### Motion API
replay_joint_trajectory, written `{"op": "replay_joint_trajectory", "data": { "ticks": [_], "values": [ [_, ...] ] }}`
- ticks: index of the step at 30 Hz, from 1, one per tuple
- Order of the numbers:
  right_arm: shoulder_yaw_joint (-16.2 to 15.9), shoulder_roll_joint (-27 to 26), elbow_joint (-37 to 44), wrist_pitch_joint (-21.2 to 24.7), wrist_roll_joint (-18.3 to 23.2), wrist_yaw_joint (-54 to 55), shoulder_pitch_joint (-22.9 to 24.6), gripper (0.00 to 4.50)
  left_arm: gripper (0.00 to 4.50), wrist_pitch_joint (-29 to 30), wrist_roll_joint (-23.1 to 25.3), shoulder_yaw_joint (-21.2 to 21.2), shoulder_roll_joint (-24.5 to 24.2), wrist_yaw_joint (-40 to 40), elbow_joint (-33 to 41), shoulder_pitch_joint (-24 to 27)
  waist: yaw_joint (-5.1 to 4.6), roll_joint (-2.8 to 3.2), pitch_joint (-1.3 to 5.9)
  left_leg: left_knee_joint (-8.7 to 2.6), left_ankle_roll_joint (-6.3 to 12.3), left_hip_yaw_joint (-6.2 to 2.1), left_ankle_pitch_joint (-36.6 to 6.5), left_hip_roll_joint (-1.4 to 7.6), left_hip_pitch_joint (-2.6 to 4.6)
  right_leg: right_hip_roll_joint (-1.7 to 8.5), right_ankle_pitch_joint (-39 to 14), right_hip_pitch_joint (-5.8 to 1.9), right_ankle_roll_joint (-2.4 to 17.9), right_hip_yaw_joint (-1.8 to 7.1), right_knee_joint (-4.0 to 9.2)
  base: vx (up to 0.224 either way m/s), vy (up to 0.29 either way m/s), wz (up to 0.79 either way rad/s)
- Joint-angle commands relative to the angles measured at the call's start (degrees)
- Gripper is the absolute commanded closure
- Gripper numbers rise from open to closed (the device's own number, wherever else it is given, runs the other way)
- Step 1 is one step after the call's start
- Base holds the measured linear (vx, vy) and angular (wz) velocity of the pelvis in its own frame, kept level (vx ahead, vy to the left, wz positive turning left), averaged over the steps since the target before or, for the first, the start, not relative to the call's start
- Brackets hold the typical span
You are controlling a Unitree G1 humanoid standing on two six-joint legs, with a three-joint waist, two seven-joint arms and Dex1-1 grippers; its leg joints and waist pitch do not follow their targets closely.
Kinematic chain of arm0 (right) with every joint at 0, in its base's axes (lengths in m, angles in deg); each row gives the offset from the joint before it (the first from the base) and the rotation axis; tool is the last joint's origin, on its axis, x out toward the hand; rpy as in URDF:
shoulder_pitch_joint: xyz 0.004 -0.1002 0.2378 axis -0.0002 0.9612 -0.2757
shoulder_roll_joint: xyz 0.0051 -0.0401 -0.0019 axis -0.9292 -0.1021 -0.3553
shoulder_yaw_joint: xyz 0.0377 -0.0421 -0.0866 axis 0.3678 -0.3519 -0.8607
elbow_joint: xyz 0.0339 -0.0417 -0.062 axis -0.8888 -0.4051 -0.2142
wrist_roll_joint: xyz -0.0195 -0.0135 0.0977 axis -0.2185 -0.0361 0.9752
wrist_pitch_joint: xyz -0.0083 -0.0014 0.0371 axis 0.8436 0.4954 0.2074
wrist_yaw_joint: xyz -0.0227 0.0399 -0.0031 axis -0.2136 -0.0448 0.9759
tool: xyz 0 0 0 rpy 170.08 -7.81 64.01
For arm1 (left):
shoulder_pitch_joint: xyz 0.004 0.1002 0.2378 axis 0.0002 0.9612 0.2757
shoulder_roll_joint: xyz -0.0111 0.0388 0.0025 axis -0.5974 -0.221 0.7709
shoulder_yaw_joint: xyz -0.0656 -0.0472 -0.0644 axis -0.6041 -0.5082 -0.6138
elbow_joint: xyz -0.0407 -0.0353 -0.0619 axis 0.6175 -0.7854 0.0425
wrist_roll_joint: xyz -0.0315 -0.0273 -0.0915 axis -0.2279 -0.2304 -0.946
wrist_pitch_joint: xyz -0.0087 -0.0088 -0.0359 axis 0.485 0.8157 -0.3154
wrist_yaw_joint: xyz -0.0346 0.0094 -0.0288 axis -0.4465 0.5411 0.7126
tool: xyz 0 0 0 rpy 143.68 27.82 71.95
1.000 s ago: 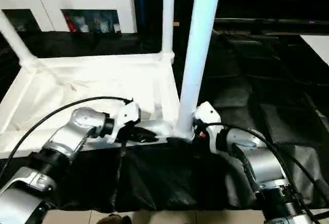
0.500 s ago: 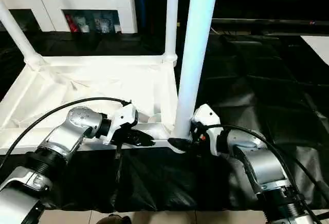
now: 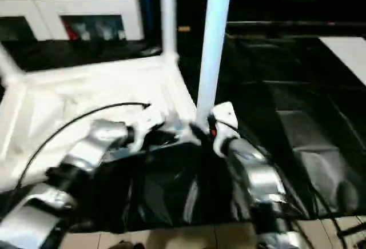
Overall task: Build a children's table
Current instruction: Rotate leg to tighten
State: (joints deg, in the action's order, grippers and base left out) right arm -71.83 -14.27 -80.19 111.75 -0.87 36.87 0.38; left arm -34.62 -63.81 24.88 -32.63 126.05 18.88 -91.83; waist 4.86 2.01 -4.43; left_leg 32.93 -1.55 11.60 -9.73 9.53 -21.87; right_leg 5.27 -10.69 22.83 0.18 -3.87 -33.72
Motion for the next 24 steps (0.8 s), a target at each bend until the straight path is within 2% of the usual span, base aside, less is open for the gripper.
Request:
{"op": "replay_joint_trajectory", "data": {
  "ticks": [1, 3, 4, 5, 9, 11, 12, 14, 15, 16, 18, 19, 21, 22, 24],
  "values": [
    [-4.88, -4.04, -3.55, 1.65, -1.33, 2.17, -0.03, 1.85, 4.5, 0.02, -0.32, 1.28, 3.98, -3.77, -0.45, -2.06, -0.15, 0.13, 2.8, -5.12, -2.55, -2.94, -23.93, 3.76, 1.65, 4.39, -24.67, -1.45, 8.53, 2.74, 5.52, 0.0, 0.0, 0.0],
    [-4.52, -5.95, -4.43, 0.63, -1.65, 4.01, -0.83, 1.85, 4.5, -1.18, 0.67, 1.85, 4.69, -4.9, -1.33, -2.69, -0.13, 0.08, 2.84, -5.08, -2.31, -2.68, -23.35, 3.69, 1.73, 4.27, -22.77, -1.2, 8.76, 2.86, 5.57, 0.0, 0.0, 0.0],
    [-4.52, -5.95, -4.43, 0.63, -1.65, 4.01, -0.83, 1.85, 4.5, -1.18, 0.67, 1.85, 4.69, -4.9, -1.33, -2.69, -0.08, 0.12, 2.83, -5.1, -2.11, -2.7, -22.98, 3.69, 1.67, 4.31, -22.25, -1.31, 8.79, 2.86, 5.55, 0.0, 0.0, 0.0],
    [-3.56, -6.65, -3.73, -0.76, -0.19, 1.77, -1.06, 1.3, 4.5, -2.72, 0.77, 2.12, 4.89, -3.16, -1.46, -2.72, 0.01, 0.22, 2.91, -5.09, -1.69, -2.63, -22.77, 3.69, 1.59, 4.37, -21.97, -1.4, 8.57, 2.9, 5.62, 0.0, 0.0, 0.0],
    [-2.85, -4.6, -2.5, -0.76, 0.7, -1.05, -1.0, 1.11, 4.5, -4.59, 0.24, 2.63, 3.64, 0.31, -0.33, -1.9, 0.06, 0.41, 3.23, -5.08, -1.18, -2.56, -20.88, 3.86, 1.39, 4.16, -17.51, -1.63, 9.74, 2.86, 5.07, 0.0, 0.0, 0.0],
    [-2.64, -2.63, -1.26, -0.26, 1.54, -3.09, -0.65, 0.79, 4.5, -5.55, -0.31, 3.08, 2.39, 3.05, 0.87, -0.99, 0.1, 0.44, 3.48, -4.91, -0.75, -2.42, -19.35, 3.86, 1.27, 4.2, -14.7, -1.92, 10.62, 2.87, 4.72, 0.0, 0.0, 0.0],
    [-2.88, -1.18, -0.52, -0.1, 1.63, -4.52, -0.35, 0.71, 4.5, -6.76, -0.6, 3.46, 1.53, 4.59, 1.37, -0.52, 0.25, 0.61, 3.69, -4.7, -0.16, -2.38, -17.82, 3.84, 1.18, 4.22, -12.47, -2.11, 11.11, 2.86, 4.47, 0.0, 0.0, 0.0],
    [-4.0, 2.01, 1.06, -0.53, 1.3, -8.11, 0.56, 0.63, 4.5, -7.61, -1.13, 3.62, 0.17, 6.6, 1.8, 0.06, 0.37, 0.57, 4.04, -4.34, 0.93, -2.25, -14.82, 3.82, 0.99, 4.14, -7.6, -2.43, 12.34, 2.76, 3.88, 0.026, -0.002, 0.0],
    [-4.55, 3.52, 1.69, -0.84, 1.06, -9.99, 1.0, 0.63, 4.5, -8.06, -1.26, 3.54, -0.36, 7.65, 1.55, 0.08, 0.52, 0.52, 4.26, -3.96, 2.05, -2.15, -12.09, 3.78, 0.88, 4.09, -3.54, -2.69, 13.22, 2.72, 3.38, 0.052, -0.004, 0.01],
    [-5.0, 4.99, 2.4, -1.0, 1.0, -11.88, 1.53, 0.33, 4.5, -8.62, -1.43, 3.51, -0.89, 8.87, 1.38, 0.12, 0.56, 0.48, 4.35, -3.79, 2.69, -2.03, -10.89, 3.78, 0.84, 4.03, -1.47, -2.7, 13.83, 2.71, 3.14, 0.056, -0.004, 0.01],
    [-5.45, 7.57, 4.28, -1.11, 1.85, -16.13, 2.71, 0.33, 4.5, -9.17, -1.81, 3.52, -1.97, 11.23, 1.48, 0.29, 0.92, 0.5, 4.57, -3.36, 4.57, -1.86, -8.35, 3.72, 0.76, 4.09, 2.41, -2.92, 15.21, 2.62, 2.67, 0.0, 0.0, 0.0],
    [-5.72, 10.32, 6.08, -1.53, 2.59, -20.35, 3.87, 0.33, 4.5, -9.64, -2.3, 3.64, -3.19, 14.01, 1.85, 0.52, 1.34, 0.51, 4.78, -3.03, 6.18, -1.78, -6.38, 3.83, 0.66, 4.09, 4.74, -3.09, 15.92, 2.5, 2.31, 0.0, 0.0, 0.0],
    [-5.84, 12.59, 7.32, -1.8, 3.52, -24.16, 4.65, 0.33, 4.5, -9.84, -2.66, 3.67, -4.11, 16.13, 1.94, 0.53, 1.76, 0.65, 4.77, -2.95, 6.72, -1.73, -6.94, 3.99, 0.72, 4.11, 3.54, -2.94, 16.28, 2.42, 2.28, 0.0, 0.0, 0.0],
    [-6.18, 15.24, 8.76, -1.92, 4.93, -28.75, 5.5, 0.33, 4.5, -9.75, -3.33, 3.52, -4.93, 18.31, 1.93, 0.52, 1.93, 0.67, 4.64, -3.03, 6.35, -1.66, -8.4, 4.06, 0.84, 4.14, 1.05, -2.8, 16.48, 2.41, 2.56, 0.0, 0.0, 0.0],
    [-6.39, 16.56, 9.55, -1.69, 5.84, -30.96, 5.91, 0.33, 4.5, -9.6, -3.62, 3.72, -5.45, 19.42, 1.85, 0.48, 2.31, 0.63, 4.42, -3.24, 5.44, -1.72, -11.04, 4.27, 1.04, 4.29, -3.86, -2.86, 15.91, 2.52, 3.03, 0.0, 0.0, 0.0]
  ]
}}
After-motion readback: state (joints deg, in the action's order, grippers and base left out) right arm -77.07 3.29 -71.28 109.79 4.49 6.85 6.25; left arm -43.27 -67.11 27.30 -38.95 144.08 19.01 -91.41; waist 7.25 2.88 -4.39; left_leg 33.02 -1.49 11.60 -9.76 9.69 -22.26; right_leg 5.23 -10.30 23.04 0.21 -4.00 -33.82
